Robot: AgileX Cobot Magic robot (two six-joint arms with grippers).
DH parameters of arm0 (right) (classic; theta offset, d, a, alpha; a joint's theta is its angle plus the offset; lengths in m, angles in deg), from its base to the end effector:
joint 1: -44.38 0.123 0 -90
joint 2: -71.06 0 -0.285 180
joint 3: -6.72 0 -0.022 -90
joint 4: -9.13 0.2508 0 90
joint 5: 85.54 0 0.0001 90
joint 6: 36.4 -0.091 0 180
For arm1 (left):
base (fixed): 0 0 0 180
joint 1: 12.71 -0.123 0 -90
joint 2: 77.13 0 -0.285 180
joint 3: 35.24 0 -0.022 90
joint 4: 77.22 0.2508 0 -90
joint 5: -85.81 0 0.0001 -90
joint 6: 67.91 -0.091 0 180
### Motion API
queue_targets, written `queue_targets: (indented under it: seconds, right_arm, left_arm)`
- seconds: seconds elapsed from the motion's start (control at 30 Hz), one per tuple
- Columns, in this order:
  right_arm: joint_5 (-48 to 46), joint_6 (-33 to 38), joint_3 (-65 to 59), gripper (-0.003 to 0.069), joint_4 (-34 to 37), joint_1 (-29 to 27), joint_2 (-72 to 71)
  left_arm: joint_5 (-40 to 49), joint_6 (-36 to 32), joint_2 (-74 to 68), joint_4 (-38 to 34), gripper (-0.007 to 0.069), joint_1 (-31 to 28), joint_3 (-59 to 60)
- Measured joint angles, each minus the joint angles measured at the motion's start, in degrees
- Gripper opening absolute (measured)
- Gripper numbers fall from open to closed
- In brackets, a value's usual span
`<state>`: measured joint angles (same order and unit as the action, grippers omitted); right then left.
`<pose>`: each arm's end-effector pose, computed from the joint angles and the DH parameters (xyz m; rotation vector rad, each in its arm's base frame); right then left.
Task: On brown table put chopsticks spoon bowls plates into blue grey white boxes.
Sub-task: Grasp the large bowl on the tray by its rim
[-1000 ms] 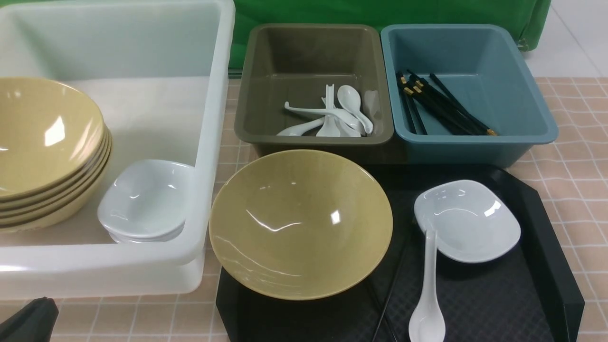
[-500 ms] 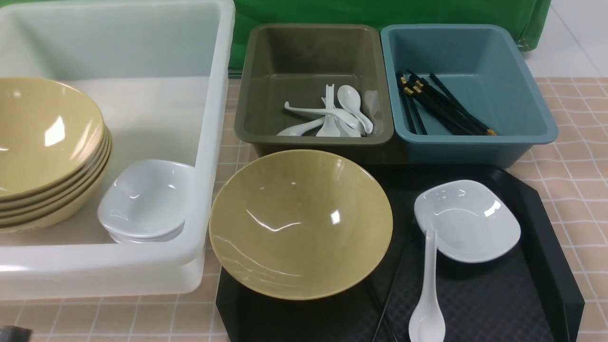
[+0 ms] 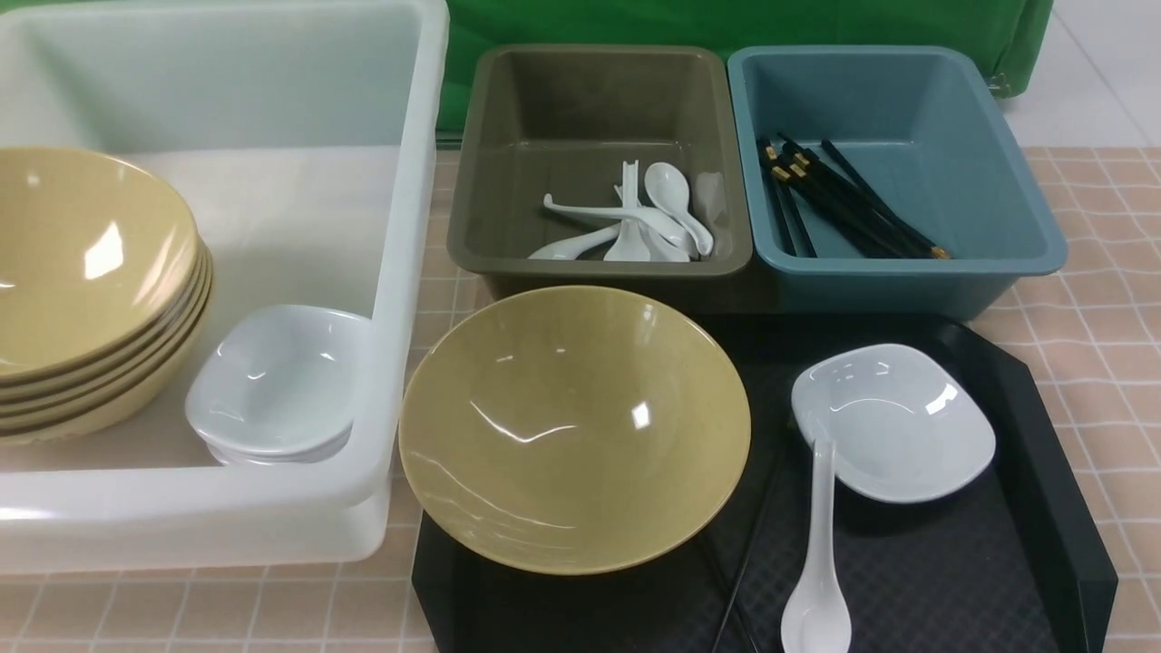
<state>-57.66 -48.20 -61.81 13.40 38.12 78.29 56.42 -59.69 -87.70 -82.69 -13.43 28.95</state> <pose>0.0221 -0.0056 0.3027 0.1908 0.8161 0.1384 0.0209 0.0045 0.3261 -0.1389 0.7839 -0.1842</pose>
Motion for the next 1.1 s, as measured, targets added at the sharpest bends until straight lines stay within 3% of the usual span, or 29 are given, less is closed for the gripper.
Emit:
queue_targets:
  seconds: [0.13,0.3,0.43,0.47,0.6,0.67,0.77,0.83,1.1]
  right_arm:
    - [-10.53,1.1,9.89,0.0041,0.0,0.0,3.99]
    - [-26.48,1.51,18.26,0.0038,0.0,0.0,12.17]
    - [-43.85,3.69,21.22,0.0038,-0.06,0.43,21.48]
    - [-44.58,3.97,21.27,0.0038,-0.06,0.52,22.49]
    - [-58.2,11.21,21.34,0.0038,2.98,4.09,34.11]
    - [-61.11,16.98,21.34,0.0038,5.6,5.59,36.75]
    - [-65.75,35.39,21.34,0.0038,13.27,9.7,42.92]
    - [-65.17,41.28,21.34,0.0038,15.37,12.34,45.72]
    - [-59.01,43.94,21.34,0.0038,17.38,16.66,51.61]
  left_arm:
    - [15.37,-2.43,-7.83,2.82,-0.0007,0.0,-16.0]
    - [19.18,-7.28,-21.2,4.21,-0.0007,0.0,-27.25]
    - [29.9,-4.12,-33.61,3.5,-0.0007,0.0,-32.34]
    - [30.8,-3.84,-34.27,3.43,-0.0007,0.0,-32.64]
    - [53.06,-3.04,-48.45,-0.52,-0.0007,3.57,-40.46]
    - [58.02,-5.08,-52.05,-2.15,-0.0007,6.23,-42.59]
    - [69.34,-14.19,-62.04,-8.15,-0.0007,14.23,-48.49]
    - [73.58,-18.88,-67.63,-10.75,-0.0007,18.95,-51.4]
    - [74.74,-22.07,-84.39,-12.31,-0.0007,31.82,-56.08]
